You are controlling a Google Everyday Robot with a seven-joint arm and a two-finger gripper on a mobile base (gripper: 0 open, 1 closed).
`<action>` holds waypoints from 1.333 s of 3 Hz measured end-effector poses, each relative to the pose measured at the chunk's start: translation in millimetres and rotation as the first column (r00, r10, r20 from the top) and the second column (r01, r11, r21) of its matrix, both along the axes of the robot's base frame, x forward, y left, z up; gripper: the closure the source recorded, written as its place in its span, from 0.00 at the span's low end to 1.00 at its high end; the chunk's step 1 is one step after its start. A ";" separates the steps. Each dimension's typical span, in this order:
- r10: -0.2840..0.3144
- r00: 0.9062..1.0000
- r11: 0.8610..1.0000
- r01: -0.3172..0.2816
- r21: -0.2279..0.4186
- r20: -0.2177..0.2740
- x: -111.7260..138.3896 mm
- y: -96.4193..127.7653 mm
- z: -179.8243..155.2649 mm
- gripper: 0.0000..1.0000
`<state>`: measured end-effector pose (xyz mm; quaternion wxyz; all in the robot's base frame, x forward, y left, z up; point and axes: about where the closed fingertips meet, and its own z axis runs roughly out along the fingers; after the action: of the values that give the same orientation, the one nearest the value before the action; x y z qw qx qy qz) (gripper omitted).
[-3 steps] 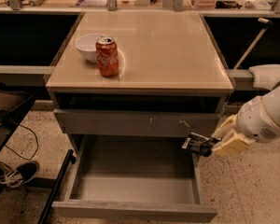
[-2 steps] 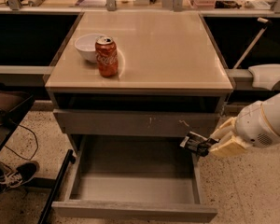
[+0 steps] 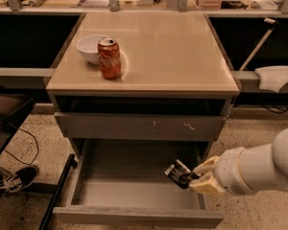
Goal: Place rxbar chocolate into middle drawer
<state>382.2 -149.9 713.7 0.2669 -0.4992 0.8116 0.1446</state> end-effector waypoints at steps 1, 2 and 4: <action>-0.032 0.999 0.999 0.032 -0.003 0.029 4.8 4.0 -10.3 1.00; -0.037 0.999 0.999 0.037 -0.009 0.032 6.9 9.0 -18.7 1.00; -0.054 0.996 0.995 0.060 -0.084 0.067 18.3 23.9 -116.4 1.00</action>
Offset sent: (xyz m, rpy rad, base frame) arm 0.0072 0.0033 -0.0194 -0.0081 -0.0311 -0.0634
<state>400.5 -126.0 597.3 0.2752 -0.4913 0.8219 0.0858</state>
